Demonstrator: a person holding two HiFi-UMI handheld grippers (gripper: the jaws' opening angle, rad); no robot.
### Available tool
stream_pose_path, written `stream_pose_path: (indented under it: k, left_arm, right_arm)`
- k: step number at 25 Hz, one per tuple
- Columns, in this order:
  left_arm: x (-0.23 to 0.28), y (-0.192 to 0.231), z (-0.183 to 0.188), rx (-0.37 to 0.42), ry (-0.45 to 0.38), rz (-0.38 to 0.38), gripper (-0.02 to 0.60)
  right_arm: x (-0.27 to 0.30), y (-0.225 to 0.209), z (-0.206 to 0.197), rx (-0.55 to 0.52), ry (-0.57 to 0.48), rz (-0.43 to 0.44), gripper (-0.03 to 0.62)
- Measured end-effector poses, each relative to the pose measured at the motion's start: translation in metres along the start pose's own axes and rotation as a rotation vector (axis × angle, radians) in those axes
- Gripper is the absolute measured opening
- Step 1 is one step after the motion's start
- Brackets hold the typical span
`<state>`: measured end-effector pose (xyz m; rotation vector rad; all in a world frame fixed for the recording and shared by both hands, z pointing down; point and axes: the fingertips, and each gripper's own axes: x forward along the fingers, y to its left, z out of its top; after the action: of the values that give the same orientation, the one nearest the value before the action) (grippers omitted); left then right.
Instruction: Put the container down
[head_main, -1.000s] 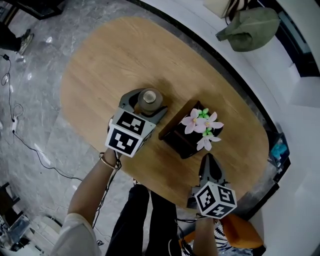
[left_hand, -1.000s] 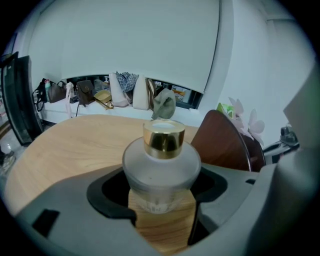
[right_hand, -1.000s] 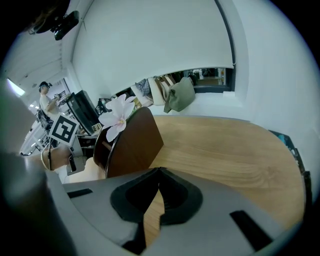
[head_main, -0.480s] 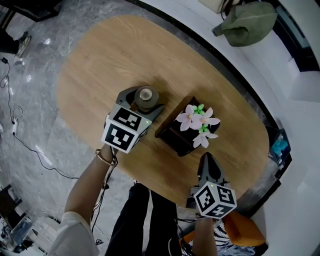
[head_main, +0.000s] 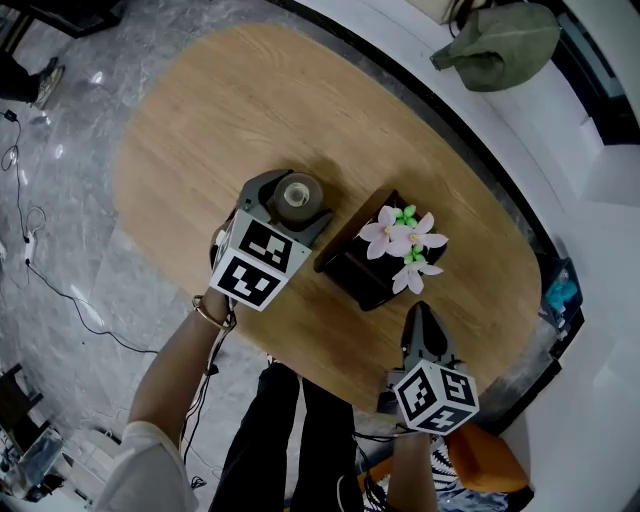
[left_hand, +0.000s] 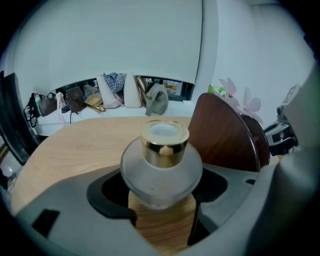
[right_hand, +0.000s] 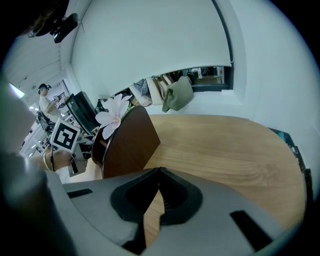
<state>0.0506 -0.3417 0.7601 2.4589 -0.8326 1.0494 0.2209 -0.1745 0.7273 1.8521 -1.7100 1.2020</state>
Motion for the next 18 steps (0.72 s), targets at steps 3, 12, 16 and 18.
stream_pose_path:
  k: [3,12,16,18]
  left_arm:
    - [-0.0006,0.0004,-0.0021,0.002,-0.005,0.009,0.337]
    - [-0.0008,-0.0009,-0.0026,0.048,-0.017,0.020,0.337]
    - [-0.0007,-0.0008,-0.0022,0.049,-0.034,0.023,0.337]
    - [-0.0007,-0.0008,-0.0016,0.047,-0.047,0.024,0.337]
  right_arm:
    - [0.0000,0.0004,-0.0010,0.001,0.003,0.001,0.023]
    - [0.0015,0.0003,-0.0045,0.004,0.008,0.000,0.023]
    - [0.0016,0.0005,-0.0051,0.006,0.008,0.000,0.023]
    - [0.0016,0.0003,-0.0048,0.005,0.008,-0.001,0.023]
